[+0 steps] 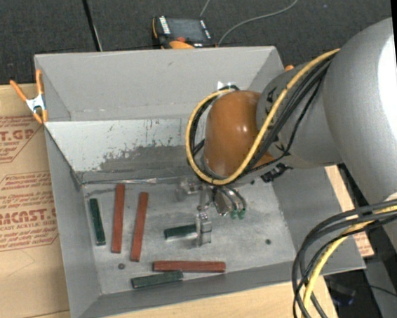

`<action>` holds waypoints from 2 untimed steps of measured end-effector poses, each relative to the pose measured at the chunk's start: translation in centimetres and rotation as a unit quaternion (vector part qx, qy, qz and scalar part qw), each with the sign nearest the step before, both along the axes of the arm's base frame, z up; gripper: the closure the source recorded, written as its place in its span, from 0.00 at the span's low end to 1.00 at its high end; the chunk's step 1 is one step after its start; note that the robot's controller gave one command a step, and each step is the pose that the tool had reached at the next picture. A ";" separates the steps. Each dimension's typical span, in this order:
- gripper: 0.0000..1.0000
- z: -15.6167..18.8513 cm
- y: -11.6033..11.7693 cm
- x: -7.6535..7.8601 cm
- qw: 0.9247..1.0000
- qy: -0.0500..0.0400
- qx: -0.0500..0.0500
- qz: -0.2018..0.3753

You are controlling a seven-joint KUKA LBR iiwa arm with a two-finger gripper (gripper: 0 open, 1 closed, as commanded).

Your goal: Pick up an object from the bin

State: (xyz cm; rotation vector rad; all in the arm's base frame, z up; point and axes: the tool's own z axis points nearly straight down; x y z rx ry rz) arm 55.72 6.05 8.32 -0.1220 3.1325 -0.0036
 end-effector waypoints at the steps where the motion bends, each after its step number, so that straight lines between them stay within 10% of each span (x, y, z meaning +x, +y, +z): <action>1: 0.00 -1.4 -0.5 -2.8 0.986 0.004 0.002 -0.166; 2: 1.00 -1.3 -0.4 -2.7 0.986 0.003 0.002 -0.165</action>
Offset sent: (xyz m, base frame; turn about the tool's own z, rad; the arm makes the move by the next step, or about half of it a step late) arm -0.0272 -0.0049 -0.0132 0.3320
